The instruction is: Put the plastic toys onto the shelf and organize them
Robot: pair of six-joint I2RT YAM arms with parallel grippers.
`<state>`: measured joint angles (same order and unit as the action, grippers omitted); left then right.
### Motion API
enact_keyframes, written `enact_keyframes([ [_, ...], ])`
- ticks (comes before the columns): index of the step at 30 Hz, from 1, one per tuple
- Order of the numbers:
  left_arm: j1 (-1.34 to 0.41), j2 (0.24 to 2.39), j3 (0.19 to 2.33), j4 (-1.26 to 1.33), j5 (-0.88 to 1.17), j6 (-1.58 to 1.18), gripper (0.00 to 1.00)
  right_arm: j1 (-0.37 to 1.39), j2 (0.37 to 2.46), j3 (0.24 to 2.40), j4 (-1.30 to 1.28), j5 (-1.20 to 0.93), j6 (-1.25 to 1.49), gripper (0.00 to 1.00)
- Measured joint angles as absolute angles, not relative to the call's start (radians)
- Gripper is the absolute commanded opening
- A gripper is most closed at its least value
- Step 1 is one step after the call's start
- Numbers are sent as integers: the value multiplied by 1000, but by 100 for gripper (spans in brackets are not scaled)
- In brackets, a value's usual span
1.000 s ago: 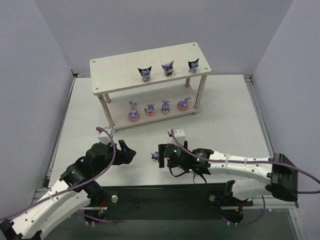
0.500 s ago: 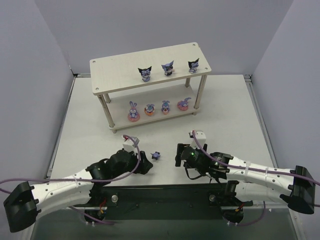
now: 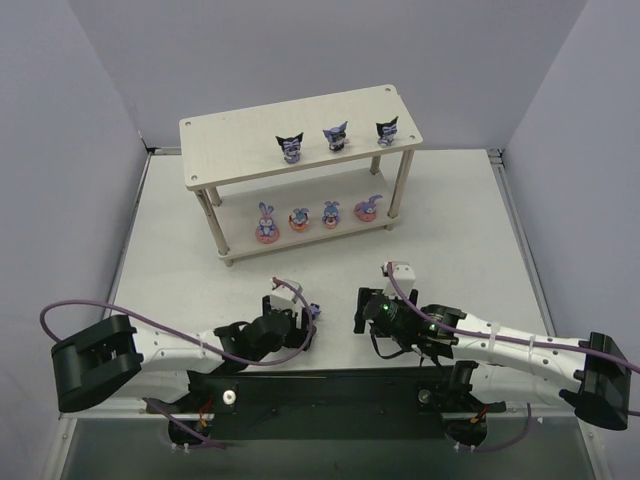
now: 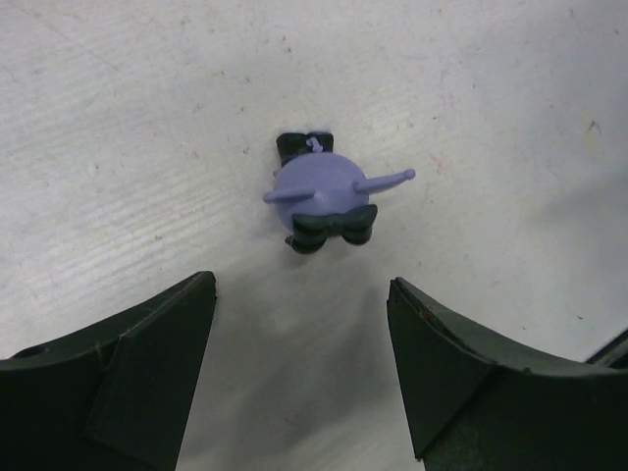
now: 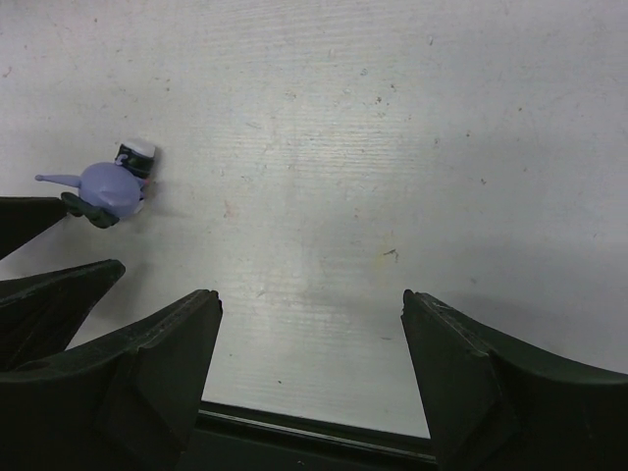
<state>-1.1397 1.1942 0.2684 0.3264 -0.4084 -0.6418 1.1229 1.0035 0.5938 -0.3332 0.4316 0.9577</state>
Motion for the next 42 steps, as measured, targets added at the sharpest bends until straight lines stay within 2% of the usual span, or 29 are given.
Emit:
enact_keyframes([
  [20, -1221, 1467, 377, 461, -635, -609, 70, 1097, 996, 581, -343, 432, 968, 77],
  [34, -1242, 1515, 397, 453, -756, -674, 49, 1092, 997, 580, -345, 431, 968, 76],
  [39, -1242, 1530, 408, 454, -767, -676, 36, 1091, 997, 580, -346, 431, 968, 76],
  [42, -1242, 1530, 408, 453, -770, -677, 25, 1086, 998, 580, -346, 431, 968, 76],
])
